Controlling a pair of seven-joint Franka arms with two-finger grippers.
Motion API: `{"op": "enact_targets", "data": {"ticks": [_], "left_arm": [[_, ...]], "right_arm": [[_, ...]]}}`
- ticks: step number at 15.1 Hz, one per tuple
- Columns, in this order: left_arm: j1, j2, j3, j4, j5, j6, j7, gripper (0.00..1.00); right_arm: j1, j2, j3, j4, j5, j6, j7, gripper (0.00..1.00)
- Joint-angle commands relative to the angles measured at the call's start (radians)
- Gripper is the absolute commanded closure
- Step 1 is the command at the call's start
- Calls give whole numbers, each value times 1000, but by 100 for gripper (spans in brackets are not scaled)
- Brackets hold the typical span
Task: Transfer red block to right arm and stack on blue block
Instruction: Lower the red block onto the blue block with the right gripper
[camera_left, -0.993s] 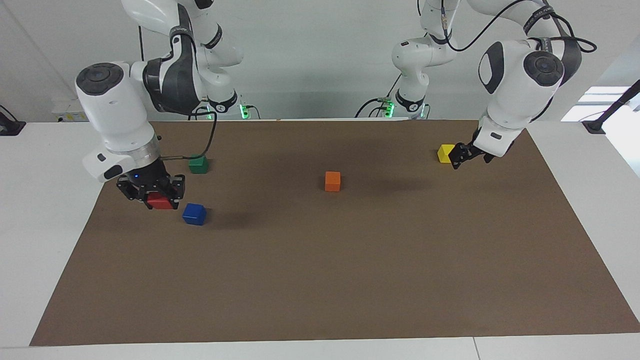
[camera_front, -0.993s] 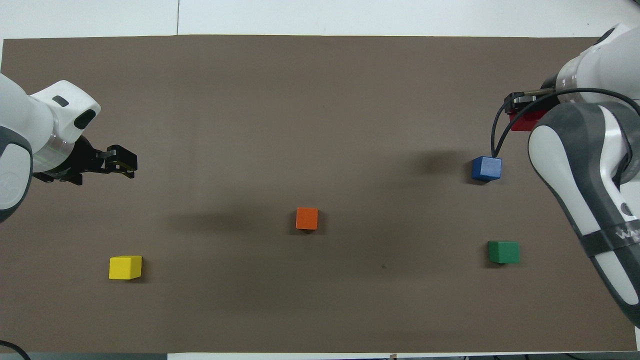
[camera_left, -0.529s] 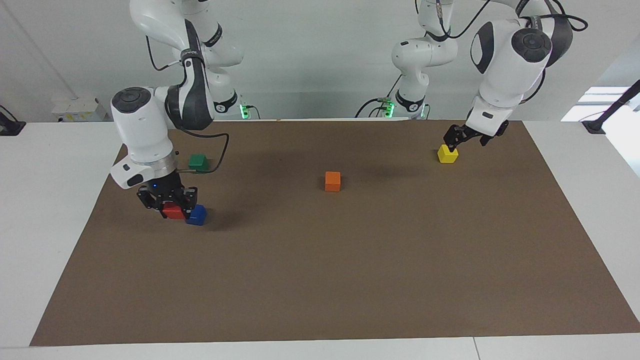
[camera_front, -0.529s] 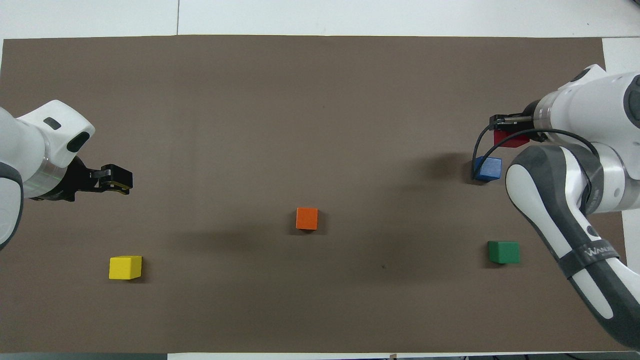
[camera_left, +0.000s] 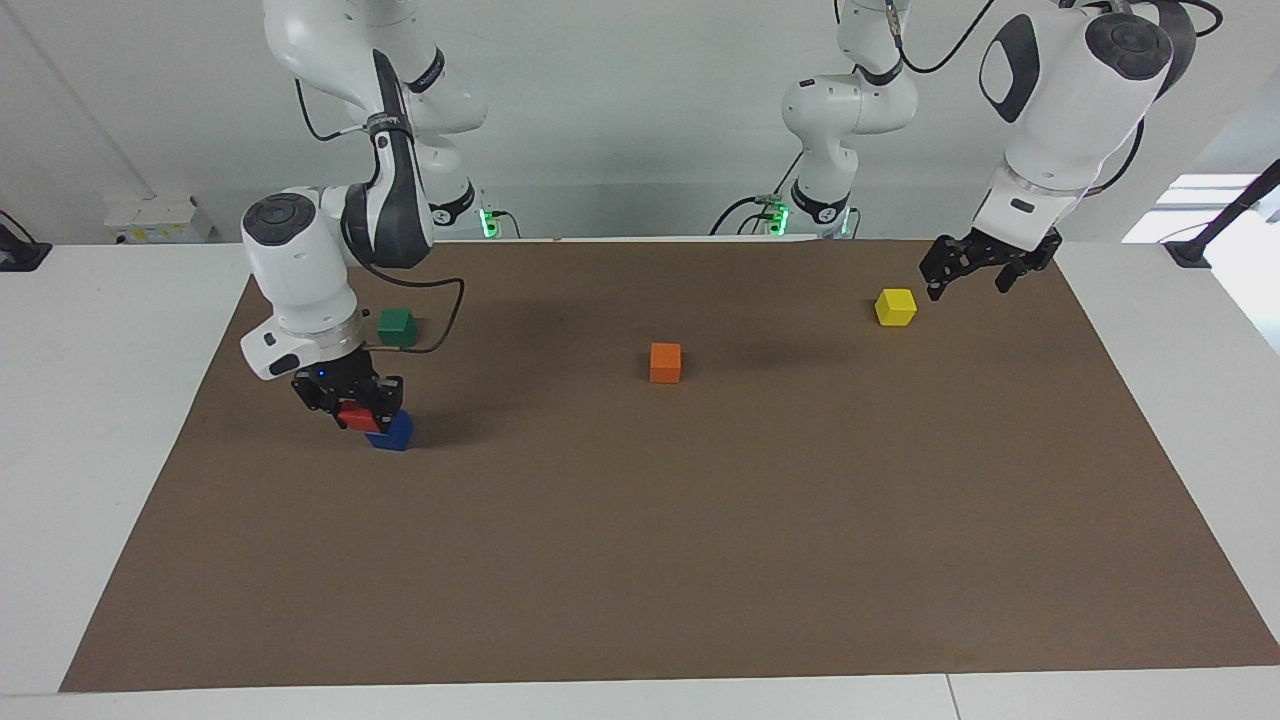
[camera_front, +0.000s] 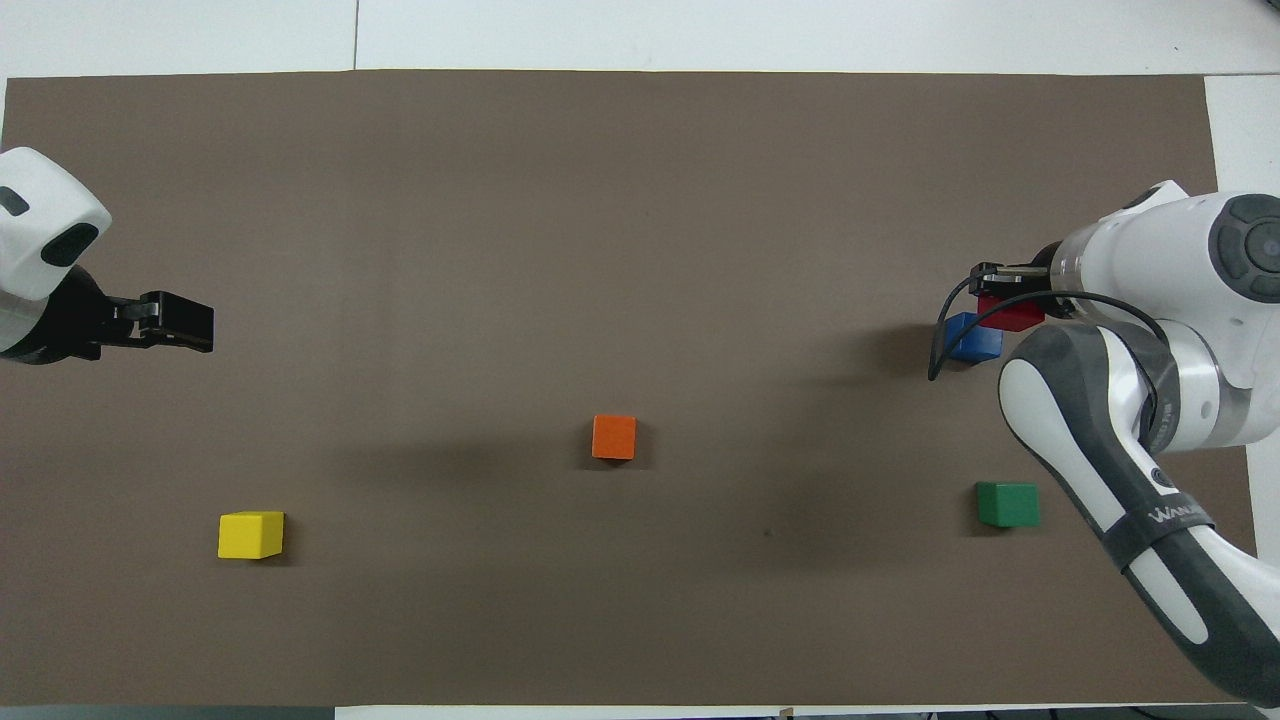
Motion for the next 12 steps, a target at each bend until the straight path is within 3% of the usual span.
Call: {"op": "enact_targets", "data": {"ticks": [1,12], "left_arm": [[-18,9,7,22,-16,-27,18,0],[-6,5,4,11,-46,31,11,0]], "right_arm": [[-21,-10,9,-42,-22,55,37,100],[-23,41,9,-55,-24,69,45,100]]}}
